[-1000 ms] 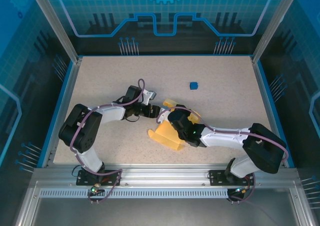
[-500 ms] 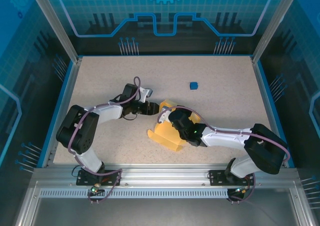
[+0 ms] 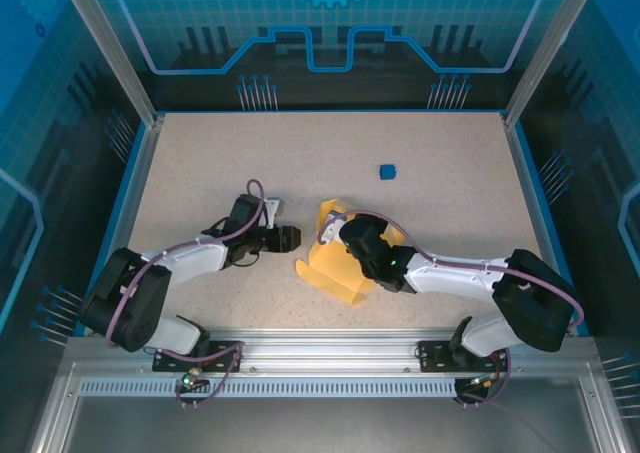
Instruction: Fold the paper box
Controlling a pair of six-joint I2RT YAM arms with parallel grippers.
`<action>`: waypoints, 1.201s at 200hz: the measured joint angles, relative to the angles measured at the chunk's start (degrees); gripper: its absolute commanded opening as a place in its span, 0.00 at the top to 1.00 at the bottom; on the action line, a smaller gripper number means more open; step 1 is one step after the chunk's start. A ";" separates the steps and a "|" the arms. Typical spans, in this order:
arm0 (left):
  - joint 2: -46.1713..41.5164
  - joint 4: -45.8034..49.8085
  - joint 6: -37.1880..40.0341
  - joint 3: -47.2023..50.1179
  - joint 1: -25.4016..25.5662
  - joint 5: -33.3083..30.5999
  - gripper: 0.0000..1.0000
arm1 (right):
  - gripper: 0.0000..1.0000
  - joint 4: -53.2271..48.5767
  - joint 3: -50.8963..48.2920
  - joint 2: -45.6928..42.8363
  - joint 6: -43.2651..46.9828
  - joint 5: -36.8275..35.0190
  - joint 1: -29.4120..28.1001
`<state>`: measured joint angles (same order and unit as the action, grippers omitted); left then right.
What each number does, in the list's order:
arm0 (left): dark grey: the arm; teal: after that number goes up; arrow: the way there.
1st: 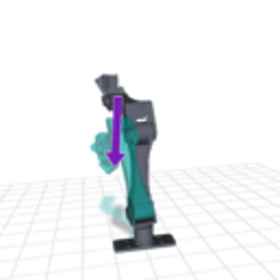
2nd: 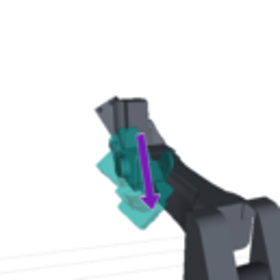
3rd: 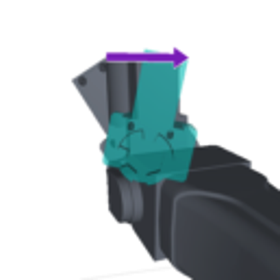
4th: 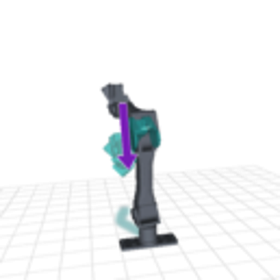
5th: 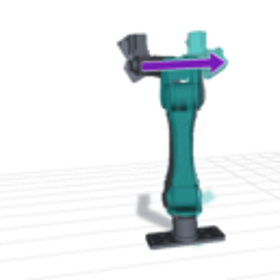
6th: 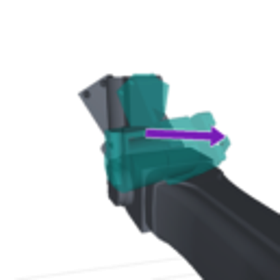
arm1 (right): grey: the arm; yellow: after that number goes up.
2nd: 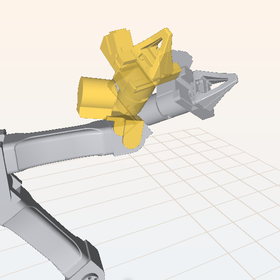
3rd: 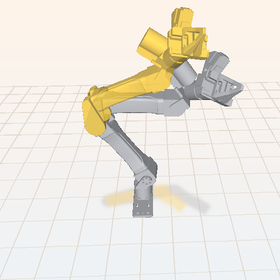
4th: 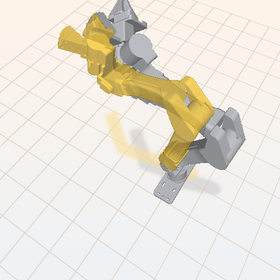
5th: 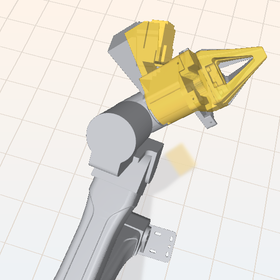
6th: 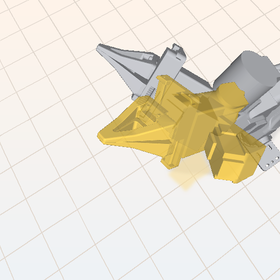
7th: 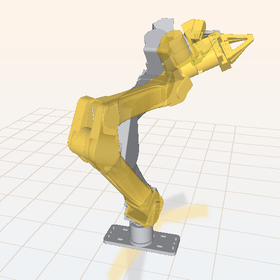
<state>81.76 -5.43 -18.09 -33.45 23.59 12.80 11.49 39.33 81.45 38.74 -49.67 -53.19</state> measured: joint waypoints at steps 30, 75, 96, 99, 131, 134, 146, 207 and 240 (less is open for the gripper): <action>1.73 -0.81 1.53 -0.28 5.46 -1.16 0.35 | 1.00 -0.57 0.00 -1.05 -0.70 0.63 0.35; 7.06 -0.85 2.84 -3.06 9.09 -9.25 0.41 | 1.00 -1.62 0.00 -2.82 -1.73 0.87 0.50; 8.57 -0.81 2.64 -4.15 9.16 -13.00 0.45 | 1.00 -1.75 -0.02 -4.24 -2.21 1.77 0.50; 8.92 -0.81 2.49 -4.44 9.14 -13.49 0.46 | 1.00 -1.84 -0.02 -4.46 -2.40 1.95 0.50; 11.65 -0.85 1.44 -6.60 8.26 -15.15 0.51 | 1.00 -2.47 -0.28 -7.10 -3.56 3.61 0.55; 11.87 -0.85 1.25 -6.71 8.02 -15.15 0.51 | 1.00 -2.56 -0.37 -7.43 -3.82 3.74 0.57; 12.55 -0.81 0.79 -7.23 7.23 -14.97 0.51 | 1.00 -3.10 -0.74 -8.74 -4.50 4.48 0.76; 13.99 1.07 -0.02 -9.62 6.27 -14.21 0.50 | 1.00 -5.29 -1.22 -10.73 -6.86 7.15 1.51; 13.99 1.11 0.33 -9.90 5.75 -12.98 0.47 | 1.00 -5.60 -1.22 -9.40 -7.30 7.80 1.51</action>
<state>95.74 -4.32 -17.76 -43.35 29.34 -0.19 5.89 38.11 72.05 31.44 -41.87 -51.68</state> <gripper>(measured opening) 0.517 0.046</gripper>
